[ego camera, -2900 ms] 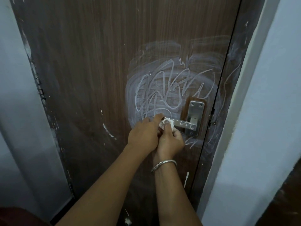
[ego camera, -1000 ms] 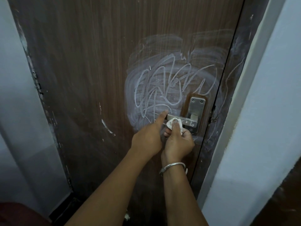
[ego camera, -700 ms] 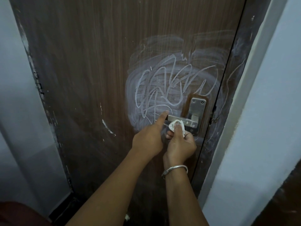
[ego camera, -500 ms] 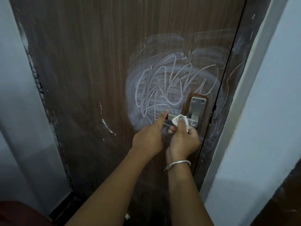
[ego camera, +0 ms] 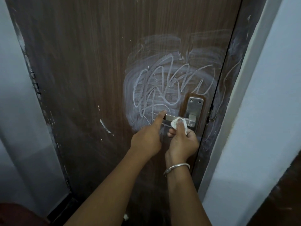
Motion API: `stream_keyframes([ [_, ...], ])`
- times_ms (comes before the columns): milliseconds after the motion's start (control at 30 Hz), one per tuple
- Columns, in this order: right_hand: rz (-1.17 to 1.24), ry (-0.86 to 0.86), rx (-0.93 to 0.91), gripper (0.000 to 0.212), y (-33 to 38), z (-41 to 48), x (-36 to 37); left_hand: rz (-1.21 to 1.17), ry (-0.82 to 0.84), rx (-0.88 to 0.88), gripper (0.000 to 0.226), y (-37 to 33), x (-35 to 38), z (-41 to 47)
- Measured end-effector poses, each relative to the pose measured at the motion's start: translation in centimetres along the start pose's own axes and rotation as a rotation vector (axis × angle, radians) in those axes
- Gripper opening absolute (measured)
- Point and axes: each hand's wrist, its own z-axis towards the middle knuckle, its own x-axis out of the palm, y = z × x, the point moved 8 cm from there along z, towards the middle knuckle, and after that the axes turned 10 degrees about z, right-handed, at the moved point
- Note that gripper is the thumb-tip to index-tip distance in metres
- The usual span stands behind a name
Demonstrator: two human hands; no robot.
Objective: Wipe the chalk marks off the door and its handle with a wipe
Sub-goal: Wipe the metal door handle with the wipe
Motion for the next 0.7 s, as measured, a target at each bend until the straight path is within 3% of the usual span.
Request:
stream_keyframes([
  [700, 0.009, -0.028, -0.002, 0.016, 0.7, 1.0, -1.2, 0.018, 0.013, -0.024, 0.097, -0.3, -0.1, -0.3],
])
